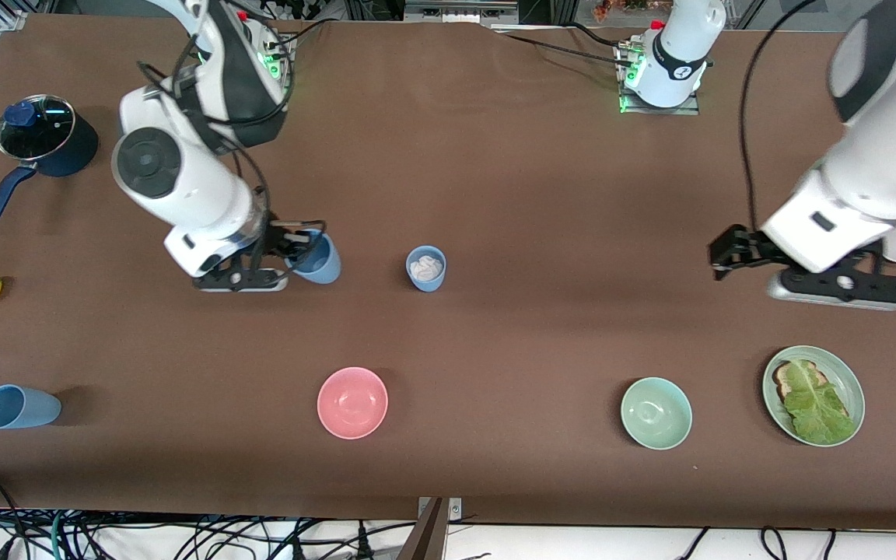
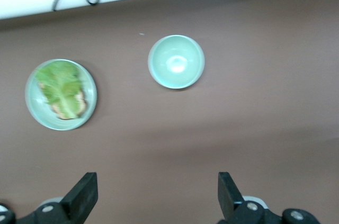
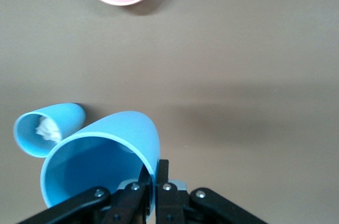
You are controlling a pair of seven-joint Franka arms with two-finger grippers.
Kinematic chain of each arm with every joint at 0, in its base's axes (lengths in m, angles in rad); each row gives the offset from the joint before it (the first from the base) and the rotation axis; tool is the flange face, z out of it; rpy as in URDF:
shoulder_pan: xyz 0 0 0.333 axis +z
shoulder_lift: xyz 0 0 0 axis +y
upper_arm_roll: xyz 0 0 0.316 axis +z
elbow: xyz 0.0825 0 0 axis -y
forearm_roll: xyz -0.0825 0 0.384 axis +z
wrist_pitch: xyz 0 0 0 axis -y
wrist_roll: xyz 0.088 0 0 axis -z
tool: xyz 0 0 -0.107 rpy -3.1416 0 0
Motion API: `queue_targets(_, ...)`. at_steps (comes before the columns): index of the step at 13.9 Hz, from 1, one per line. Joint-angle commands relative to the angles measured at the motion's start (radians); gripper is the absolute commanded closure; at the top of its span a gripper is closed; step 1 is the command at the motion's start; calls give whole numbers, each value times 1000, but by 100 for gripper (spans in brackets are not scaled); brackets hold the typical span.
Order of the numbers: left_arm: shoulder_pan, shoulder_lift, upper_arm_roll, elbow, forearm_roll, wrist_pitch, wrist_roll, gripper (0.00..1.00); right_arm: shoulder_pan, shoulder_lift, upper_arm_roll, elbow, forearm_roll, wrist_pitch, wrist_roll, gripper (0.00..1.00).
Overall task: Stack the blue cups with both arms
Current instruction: 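Carry the blue cup over the tissue cup and lower it inside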
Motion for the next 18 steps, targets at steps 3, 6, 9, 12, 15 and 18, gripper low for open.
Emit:
queue_targets(3,14,-112,104,-89,-8,-5,161,0,113,71,-13,98,-4,-17,208,100)
queue_targets(6,20,-181,121,-150,-13,-5,184,0,180,146,-19,176,-4,3,332,100)
queue_targets(9,27,-247,123,-222,-17,-5,184,0,263,214,-56,239,-4,26,429,100)
queue_targets(12,31,-310,123,-290,-20,-8,179,0,285,234,-59,236,-7,66,458,100)
queue_targets(15,32,-333,121,-301,-22,-67,173,0,285,234,-58,228,-9,66,463,100)
queue_targets(18,38,-355,129,-301,-77,-108,156,0,286,222,-58,182,-9,89,461,100)
